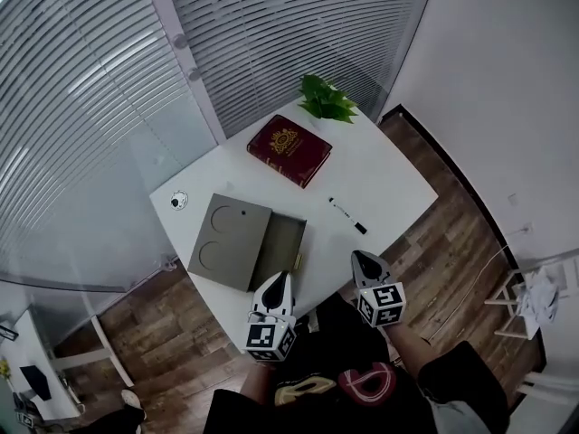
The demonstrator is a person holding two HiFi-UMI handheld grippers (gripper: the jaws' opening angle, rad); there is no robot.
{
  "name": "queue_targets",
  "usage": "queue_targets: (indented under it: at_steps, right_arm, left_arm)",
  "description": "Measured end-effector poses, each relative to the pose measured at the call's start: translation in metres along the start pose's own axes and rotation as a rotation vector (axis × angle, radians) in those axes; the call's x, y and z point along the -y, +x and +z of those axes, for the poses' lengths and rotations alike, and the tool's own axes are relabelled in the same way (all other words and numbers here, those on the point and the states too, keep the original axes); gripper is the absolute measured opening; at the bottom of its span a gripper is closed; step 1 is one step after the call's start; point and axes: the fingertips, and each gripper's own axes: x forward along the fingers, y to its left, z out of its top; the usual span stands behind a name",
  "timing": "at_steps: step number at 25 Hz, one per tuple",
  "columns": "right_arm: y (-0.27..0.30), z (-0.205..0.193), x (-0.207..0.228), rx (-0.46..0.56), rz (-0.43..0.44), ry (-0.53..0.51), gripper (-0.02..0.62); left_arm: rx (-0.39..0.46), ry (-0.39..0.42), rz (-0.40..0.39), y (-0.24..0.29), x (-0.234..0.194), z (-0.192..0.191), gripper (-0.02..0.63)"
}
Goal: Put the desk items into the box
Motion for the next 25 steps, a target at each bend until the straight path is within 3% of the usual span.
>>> queue_targets:
  at_steps: [8, 15, 21, 25]
  right_arm:
    - [0.018, 0.003, 0.023, -0.036, 0.029, -0.011, 0.016]
    - [0.04, 0.002, 0.036, -0.094, 0.062, -0.05, 0.117]
    - [0.062, 0.012, 0.043, -0.104, 0.064, -0.192, 0.141]
    - [0.08, 0.013, 0.051, -0.136, 0.083, -0.171, 0.146]
  left_arm:
    - [-0.001, 0.015, 0.071, 0.011, -0.005, -0.003, 0.018]
    - [0.017, -0.005, 0.146, 0.009, -0.013, -0.002, 0.018]
    - [0.043, -0.028, 0.21, 0.007, -0.022, 0.002, 0.018]
    - [0.054, -0.033, 0.255, 0.004, -0.029, 0.003, 0.018]
